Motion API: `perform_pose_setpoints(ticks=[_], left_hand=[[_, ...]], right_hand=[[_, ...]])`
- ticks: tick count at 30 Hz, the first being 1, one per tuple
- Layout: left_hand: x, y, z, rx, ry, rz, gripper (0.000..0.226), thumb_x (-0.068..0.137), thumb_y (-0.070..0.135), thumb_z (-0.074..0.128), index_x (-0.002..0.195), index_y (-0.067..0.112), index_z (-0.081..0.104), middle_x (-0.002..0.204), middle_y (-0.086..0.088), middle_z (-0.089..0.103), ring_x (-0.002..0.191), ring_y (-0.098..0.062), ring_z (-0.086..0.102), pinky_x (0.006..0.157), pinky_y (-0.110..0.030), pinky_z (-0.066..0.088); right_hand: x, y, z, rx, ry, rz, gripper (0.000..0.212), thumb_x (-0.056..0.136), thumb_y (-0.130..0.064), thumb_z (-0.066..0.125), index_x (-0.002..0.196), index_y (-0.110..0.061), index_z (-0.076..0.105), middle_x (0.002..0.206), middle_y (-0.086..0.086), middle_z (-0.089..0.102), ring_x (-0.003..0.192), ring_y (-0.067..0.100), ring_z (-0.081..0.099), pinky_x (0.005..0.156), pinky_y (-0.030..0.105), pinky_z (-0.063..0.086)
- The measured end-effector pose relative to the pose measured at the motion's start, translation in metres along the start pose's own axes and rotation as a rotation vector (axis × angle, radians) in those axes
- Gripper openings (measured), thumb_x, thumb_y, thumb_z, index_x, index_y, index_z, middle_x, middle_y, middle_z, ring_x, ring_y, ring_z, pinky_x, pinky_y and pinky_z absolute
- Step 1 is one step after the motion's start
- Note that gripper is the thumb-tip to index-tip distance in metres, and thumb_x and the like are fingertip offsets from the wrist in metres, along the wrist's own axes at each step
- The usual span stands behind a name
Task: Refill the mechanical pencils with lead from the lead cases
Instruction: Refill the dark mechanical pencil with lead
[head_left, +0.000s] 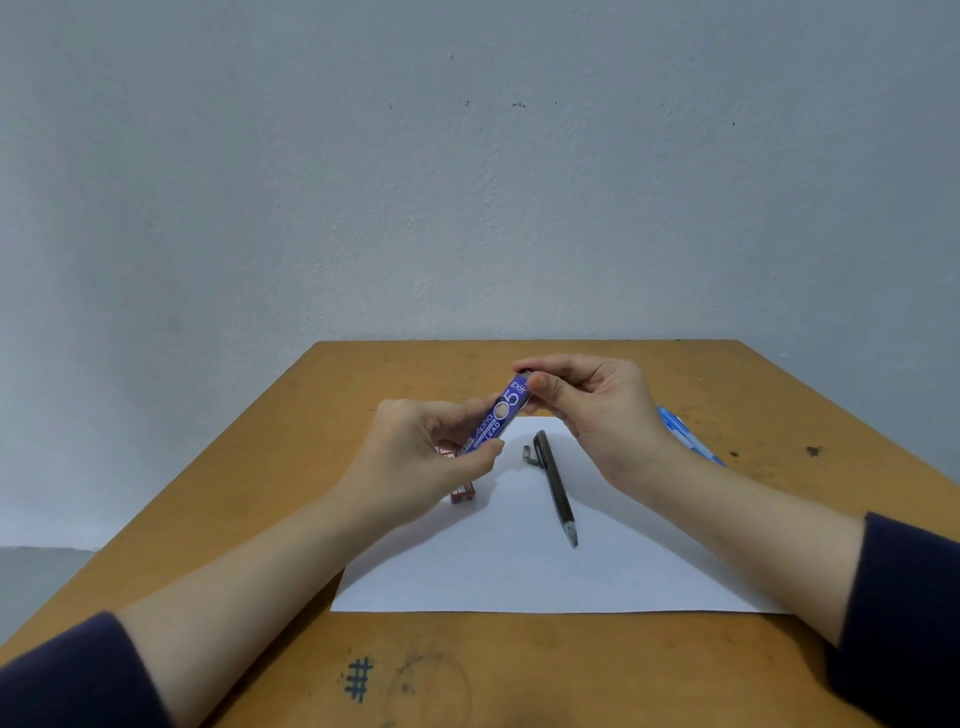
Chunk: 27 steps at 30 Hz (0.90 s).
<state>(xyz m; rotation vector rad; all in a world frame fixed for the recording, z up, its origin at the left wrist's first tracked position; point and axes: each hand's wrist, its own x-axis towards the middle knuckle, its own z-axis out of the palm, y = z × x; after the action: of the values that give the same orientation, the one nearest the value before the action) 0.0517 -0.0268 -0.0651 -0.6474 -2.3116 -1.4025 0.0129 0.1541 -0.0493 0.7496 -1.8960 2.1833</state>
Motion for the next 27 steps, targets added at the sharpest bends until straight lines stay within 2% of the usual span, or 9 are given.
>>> perform_pose_setpoints(ticks=[3,7,8,10,12,15,19,23,27], left_hand=[[-0.001,0.000,0.001,0.002,-0.008,-0.006,0.043,0.080,0.001,0.073,0.116,0.021,0.065,0.098,0.009,0.074,0.085,-0.011,0.072,0.079,-0.029,0.057],[-0.003,0.001,0.002,0.036,-0.034,-0.004,0.044,0.080,0.001,0.072,0.113,0.029,0.065,0.086,0.022,0.072,0.072,-0.025,0.071,0.067,-0.003,0.046],[-0.003,0.001,0.002,0.021,-0.038,-0.018,0.043,0.080,0.000,0.072,0.113,0.026,0.066,0.088,0.021,0.072,0.074,-0.027,0.071,0.067,-0.001,0.045],[-0.003,0.000,0.003,-0.014,-0.037,-0.032,0.042,0.080,0.001,0.072,0.114,0.024,0.066,0.095,0.016,0.073,0.080,-0.028,0.072,0.070,-0.015,0.055],[-0.002,-0.001,0.002,-0.031,-0.019,-0.032,0.041,0.081,0.002,0.072,0.116,0.023,0.065,0.101,0.011,0.073,0.087,-0.019,0.072,0.080,-0.033,0.058],[0.000,-0.001,0.001,-0.086,0.009,-0.026,0.040,0.082,0.000,0.071,0.115,0.022,0.066,0.104,0.007,0.073,0.092,-0.011,0.071,0.087,-0.032,0.056],[0.001,0.000,0.001,-0.089,0.022,-0.020,0.039,0.082,0.000,0.070,0.115,0.020,0.067,0.106,0.007,0.072,0.095,-0.010,0.070,0.088,-0.032,0.056],[0.002,0.002,0.002,-0.090,0.034,-0.032,0.038,0.086,0.005,0.067,0.112,0.032,0.066,0.109,0.016,0.070,0.102,-0.003,0.066,0.091,-0.024,0.052],[0.001,0.004,0.002,-0.097,-0.018,-0.159,0.027,0.092,0.027,0.061,0.117,0.035,0.064,0.112,0.022,0.068,0.109,0.006,0.059,0.096,-0.026,0.045]], right_hand=[[0.001,0.001,-0.001,0.043,-0.013,0.019,0.013,0.070,-0.020,0.068,0.080,-0.016,0.076,0.077,0.008,0.072,0.074,0.025,0.065,0.074,0.027,0.054],[0.002,0.000,-0.001,0.067,0.010,0.005,0.014,0.074,-0.018,0.062,0.072,-0.011,0.075,0.066,0.005,0.068,0.057,0.016,0.059,0.064,0.023,0.053],[0.002,-0.001,-0.002,0.049,0.008,0.001,0.014,0.075,-0.018,0.062,0.073,-0.009,0.073,0.065,0.005,0.067,0.056,0.016,0.059,0.064,0.023,0.052],[0.001,0.000,-0.002,0.037,0.004,0.003,0.017,0.076,-0.020,0.061,0.078,-0.006,0.071,0.067,0.005,0.068,0.058,0.016,0.059,0.064,0.023,0.052],[-0.001,0.001,0.001,0.070,-0.001,0.033,0.022,0.076,-0.023,0.062,0.085,-0.005,0.071,0.072,0.007,0.069,0.061,0.016,0.059,0.064,0.022,0.051],[-0.006,0.004,0.006,0.024,-0.047,0.066,0.023,0.070,-0.018,0.070,0.091,-0.010,0.071,0.081,0.006,0.071,0.069,0.012,0.061,0.066,0.021,0.049],[-0.009,0.004,0.009,-0.068,-0.055,0.062,0.015,0.077,-0.002,0.071,0.090,-0.009,0.071,0.084,0.003,0.071,0.067,0.005,0.059,0.065,0.019,0.048],[-0.009,0.001,0.010,-0.073,0.001,0.005,0.015,0.079,-0.006,0.070,0.091,-0.014,0.069,0.087,-0.004,0.073,0.080,0.006,0.065,0.067,0.018,0.049],[-0.007,-0.003,0.008,-0.045,0.100,-0.031,0.016,0.076,-0.017,0.070,0.092,-0.014,0.066,0.094,0.007,0.073,0.087,0.011,0.069,0.076,0.018,0.050]])
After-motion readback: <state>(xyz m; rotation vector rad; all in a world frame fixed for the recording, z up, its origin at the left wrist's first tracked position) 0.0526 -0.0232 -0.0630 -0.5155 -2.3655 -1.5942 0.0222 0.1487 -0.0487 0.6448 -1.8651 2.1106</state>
